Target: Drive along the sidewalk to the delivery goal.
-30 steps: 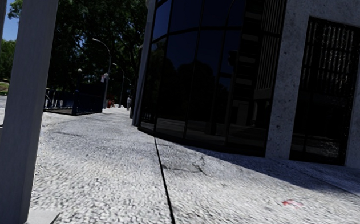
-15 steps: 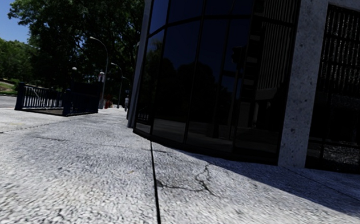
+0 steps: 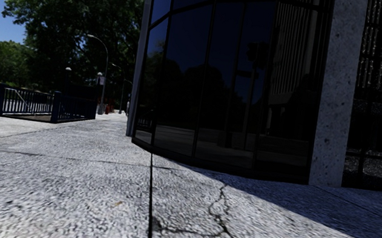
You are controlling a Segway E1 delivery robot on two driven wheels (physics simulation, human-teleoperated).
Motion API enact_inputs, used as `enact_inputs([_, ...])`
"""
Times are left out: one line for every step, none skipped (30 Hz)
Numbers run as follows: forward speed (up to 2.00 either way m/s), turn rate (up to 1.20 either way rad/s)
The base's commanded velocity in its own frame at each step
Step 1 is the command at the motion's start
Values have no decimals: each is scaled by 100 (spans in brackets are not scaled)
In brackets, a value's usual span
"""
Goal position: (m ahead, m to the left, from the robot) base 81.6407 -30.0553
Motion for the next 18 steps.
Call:
enact_inputs([133, -47])
enact_inputs([133, -48])
enact_inputs([133, -52])
enact_inputs([132, -57])
enact_inputs([129, -62])
enact_inputs([129, -62])
enact_inputs([127, -68])
enact_inputs([126, -72])
enact_inputs([126, -74])
enact_inputs([125, -74])
enact_inputs([125, -74])
enact_inputs([125, -74])
enact_inputs([125, -74])
enact_inputs([125, -75])
enact_inputs([125, -75])
enact_inputs([125, -78])
enact_inputs([125, -80])
enact_inputs([125, -80])
